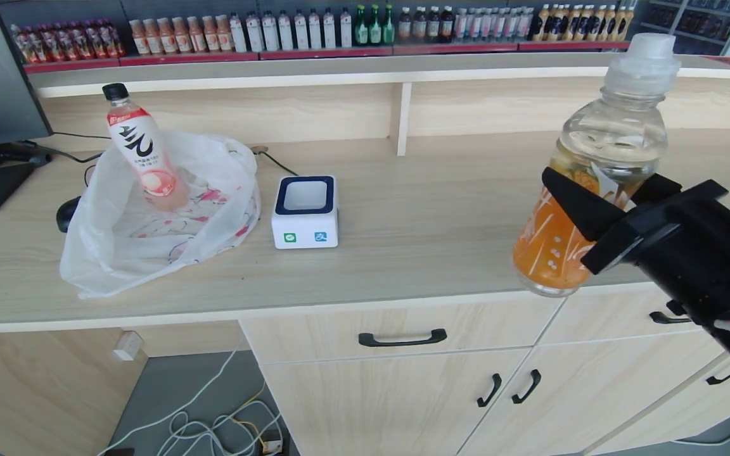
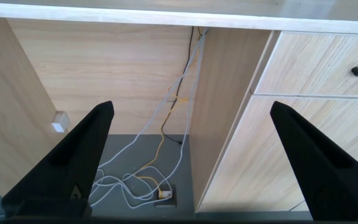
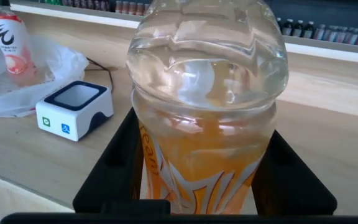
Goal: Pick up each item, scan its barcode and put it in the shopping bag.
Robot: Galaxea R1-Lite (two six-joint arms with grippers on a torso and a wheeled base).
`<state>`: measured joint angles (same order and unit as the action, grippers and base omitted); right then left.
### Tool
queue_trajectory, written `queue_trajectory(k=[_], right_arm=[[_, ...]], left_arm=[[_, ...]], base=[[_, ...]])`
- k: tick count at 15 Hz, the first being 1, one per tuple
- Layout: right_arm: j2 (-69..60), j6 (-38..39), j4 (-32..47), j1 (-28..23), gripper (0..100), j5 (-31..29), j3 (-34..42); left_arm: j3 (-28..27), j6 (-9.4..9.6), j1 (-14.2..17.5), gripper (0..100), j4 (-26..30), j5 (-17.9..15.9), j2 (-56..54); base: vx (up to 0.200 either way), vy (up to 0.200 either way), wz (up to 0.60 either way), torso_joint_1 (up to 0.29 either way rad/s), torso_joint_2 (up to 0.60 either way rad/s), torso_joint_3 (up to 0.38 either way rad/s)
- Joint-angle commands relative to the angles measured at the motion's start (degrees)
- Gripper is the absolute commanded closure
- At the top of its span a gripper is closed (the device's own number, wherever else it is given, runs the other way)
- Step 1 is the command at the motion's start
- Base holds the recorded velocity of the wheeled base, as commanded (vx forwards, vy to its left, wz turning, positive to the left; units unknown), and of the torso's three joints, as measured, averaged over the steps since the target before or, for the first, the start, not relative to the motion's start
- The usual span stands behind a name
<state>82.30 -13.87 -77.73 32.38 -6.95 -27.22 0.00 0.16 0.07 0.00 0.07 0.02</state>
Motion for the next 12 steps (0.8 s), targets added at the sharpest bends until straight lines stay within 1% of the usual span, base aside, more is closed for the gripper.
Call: queue_trajectory(k=[1,4,8,10,12], right_arm=[[-7.33,-0.19,-0.14,0.58,100,0.09,7.36],[-11.20,-0.19,-0.06,0.76,100,0.09,11.49],[-12.07,-0.54,-0.06,1.90,100,0.01,12.37],[-12.87,-3.18,-0.06,2.60,100,0.18,14.04],[-12.95,-6.61,-0.06,6.82,100,0.09,15.88]], left_arm=[[0.00,0.02,0.01,0,0.00,0.01,-0.02],[0.00,0.02,0.01,0,0.00,0.01,-0.02],[0.00,0.02,0.01,0,0.00,0.01,-0.02],[0.00,0.02,0.01,0,0.00,0.01,-0.02],[0.00,0.02,0.01,0,0.00,0.01,-0.02]], base=[[0.000,0.000,0.00,0.000,0.00,0.000],[0.000,0.000,0.00,0.000,0.00,0.000],[0.000,0.000,0.00,0.000,0.00,0.000],[0.000,0.000,0.00,0.000,0.00,0.000],[0.000,0.000,0.00,0.000,0.00,0.000]])
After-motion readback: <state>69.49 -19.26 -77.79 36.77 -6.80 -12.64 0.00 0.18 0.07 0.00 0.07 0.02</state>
